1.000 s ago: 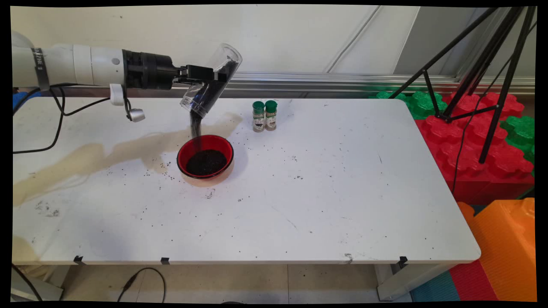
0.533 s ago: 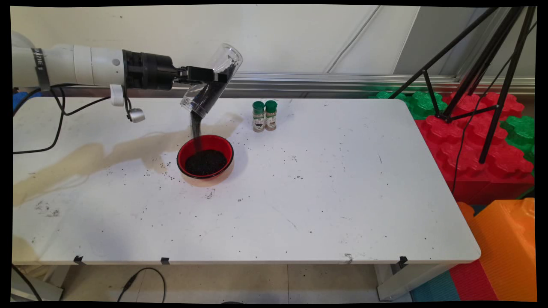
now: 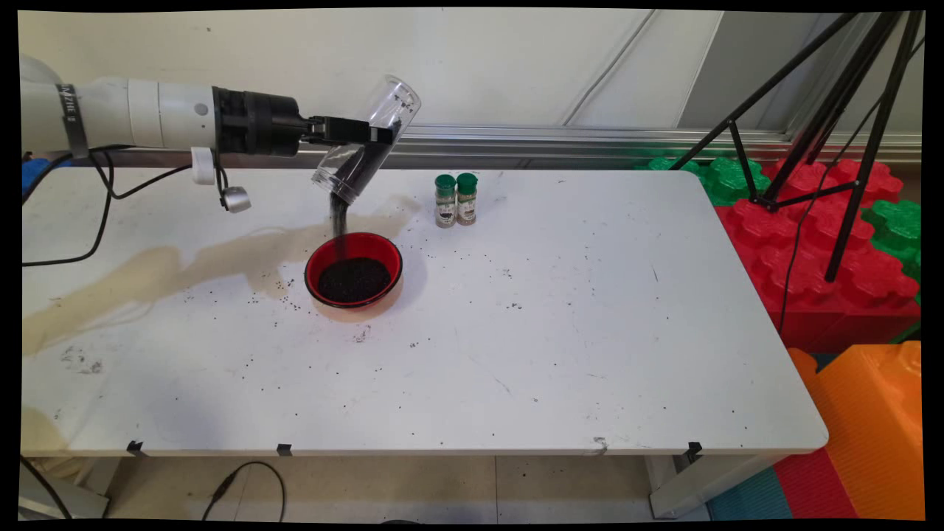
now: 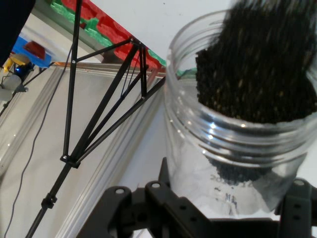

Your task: Pour the black seasoning powder in the red bowl

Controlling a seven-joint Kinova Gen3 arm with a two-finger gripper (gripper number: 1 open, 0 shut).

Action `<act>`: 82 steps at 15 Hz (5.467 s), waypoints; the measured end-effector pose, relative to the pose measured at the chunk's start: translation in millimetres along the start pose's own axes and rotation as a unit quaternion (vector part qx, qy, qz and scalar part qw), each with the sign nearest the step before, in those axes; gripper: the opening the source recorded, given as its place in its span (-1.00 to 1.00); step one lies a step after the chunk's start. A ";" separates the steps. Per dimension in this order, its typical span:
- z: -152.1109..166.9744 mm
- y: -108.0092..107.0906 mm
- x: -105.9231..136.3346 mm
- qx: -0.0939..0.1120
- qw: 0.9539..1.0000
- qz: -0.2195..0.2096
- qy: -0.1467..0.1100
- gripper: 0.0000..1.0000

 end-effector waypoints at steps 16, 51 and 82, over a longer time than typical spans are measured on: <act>5.5 -3.8 1.4 0.013 0.999 0.043 -0.008 -1.00; 2.6 -11.1 11.8 0.043 0.992 0.121 -0.023 -1.00; 3.4 -1.1 15.8 0.019 1.000 0.020 -0.010 -1.00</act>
